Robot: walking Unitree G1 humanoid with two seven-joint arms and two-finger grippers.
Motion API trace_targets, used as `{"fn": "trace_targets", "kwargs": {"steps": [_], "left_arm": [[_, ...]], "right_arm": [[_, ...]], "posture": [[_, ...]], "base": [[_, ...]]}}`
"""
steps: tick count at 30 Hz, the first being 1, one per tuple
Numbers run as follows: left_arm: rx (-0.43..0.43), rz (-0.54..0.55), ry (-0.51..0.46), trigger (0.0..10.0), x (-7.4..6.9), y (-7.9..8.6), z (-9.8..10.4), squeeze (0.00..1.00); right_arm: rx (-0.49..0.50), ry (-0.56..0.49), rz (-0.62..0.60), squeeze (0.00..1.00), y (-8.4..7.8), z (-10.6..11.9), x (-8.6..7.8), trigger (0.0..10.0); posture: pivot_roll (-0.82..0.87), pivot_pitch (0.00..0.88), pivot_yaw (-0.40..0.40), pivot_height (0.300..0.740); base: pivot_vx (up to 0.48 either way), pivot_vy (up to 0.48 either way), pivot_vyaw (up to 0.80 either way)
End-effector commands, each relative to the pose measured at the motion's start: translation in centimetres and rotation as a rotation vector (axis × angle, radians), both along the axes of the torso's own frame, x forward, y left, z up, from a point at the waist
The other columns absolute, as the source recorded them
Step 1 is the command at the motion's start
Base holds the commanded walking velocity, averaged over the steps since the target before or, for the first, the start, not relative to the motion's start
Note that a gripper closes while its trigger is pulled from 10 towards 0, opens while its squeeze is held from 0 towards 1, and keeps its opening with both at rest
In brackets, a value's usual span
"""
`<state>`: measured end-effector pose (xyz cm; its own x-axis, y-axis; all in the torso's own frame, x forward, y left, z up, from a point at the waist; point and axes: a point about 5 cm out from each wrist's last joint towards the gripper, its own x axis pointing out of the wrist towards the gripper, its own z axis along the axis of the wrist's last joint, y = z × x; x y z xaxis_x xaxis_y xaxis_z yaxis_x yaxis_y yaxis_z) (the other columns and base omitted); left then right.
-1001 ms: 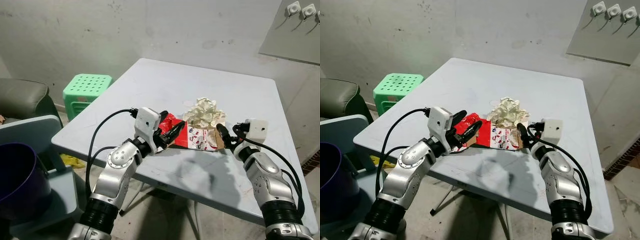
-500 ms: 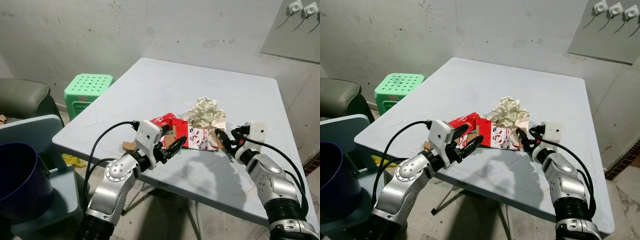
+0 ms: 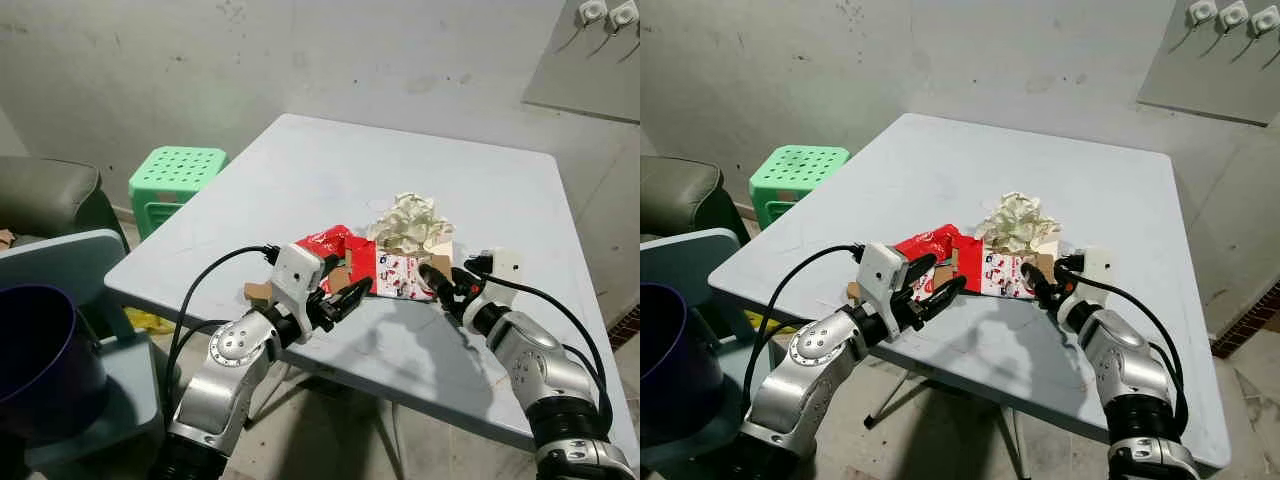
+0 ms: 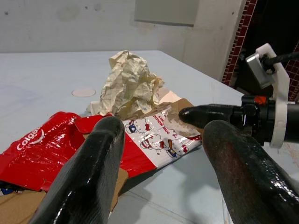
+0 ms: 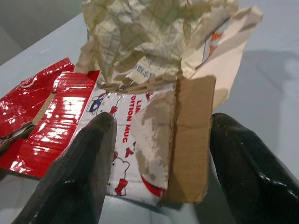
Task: Picking trash to rubbish bin
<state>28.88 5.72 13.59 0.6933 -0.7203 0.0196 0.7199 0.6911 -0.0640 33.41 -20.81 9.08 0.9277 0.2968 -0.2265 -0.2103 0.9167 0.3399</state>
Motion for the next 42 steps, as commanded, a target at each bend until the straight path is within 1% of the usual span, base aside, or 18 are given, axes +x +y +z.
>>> {"fn": "trace_targets", "kwargs": {"steps": [1, 2, 4, 5, 13, 17, 30, 42], "left_arm": [[-0.003, 0.005, -0.018, 10.0, 0.04, 0.19, 0.63, 0.00], [-0.004, 0.007, -0.019, 10.0, 0.06, 0.22, 0.66, 0.00], [-0.005, 0.007, -0.019, 10.0, 0.06, 0.23, 0.67, 0.00], [-0.002, 0.008, -0.020, 10.0, 0.08, 0.24, 0.68, 0.00], [-0.003, 0.014, -0.022, 10.0, 0.27, 0.31, 0.79, 0.00], [-0.006, 0.014, -0.022, 10.0, 0.28, 0.32, 0.80, 0.00], [-0.009, 0.017, -0.026, 10.0, 0.40, 0.22, 1.00, 0.00], [-0.008, 0.015, -0.029, 10.0, 0.44, 0.22, 1.01, 0.00]], "right_arm": [[0.032, 0.025, -0.011, 0.00, -0.21, -0.09, 0.01, 9.9], [0.051, 0.033, -0.017, 0.00, -0.24, -0.13, 0.01, 4.6], [0.057, 0.033, -0.019, 0.00, -0.26, -0.12, 0.01, 4.6], [0.063, 0.029, -0.022, 0.00, -0.33, -0.07, 0.02, 0.0], [0.064, 0.009, -0.019, 0.00, -0.48, 0.12, -0.01, 0.0], [0.051, 0.012, -0.023, 0.00, -0.59, 0.06, -0.02, 0.0], [0.058, 0.017, -0.011, 0.00, -0.72, 0.05, -0.09, 0.0], [0.046, -0.010, -0.007, 0.00, -0.87, 0.36, 0.00, 0.0]], "posture": [[-0.04, 0.032, -0.018, 0.740], [-0.04, 0.031, -0.018, 0.740], [-0.04, 0.031, -0.018, 0.740], [-0.04, 0.031, -0.018, 0.740], [-0.04, 0.032, -0.016, 0.740], [-0.04, 0.032, -0.015, 0.740], [-0.04, 0.029, -0.017, 0.740], [-0.04, 0.026, -0.016, 0.740]], "base": [[0.000, 0.000, 0.00], [0.000, 0.000, 0.00], [0.000, 0.000, 0.00], [0.000, 0.000, 0.00], [0.000, 0.000, 0.00], [0.000, 0.000, 0.00], [0.000, 0.000, 0.00], [0.000, 0.000, 0.00]]}}
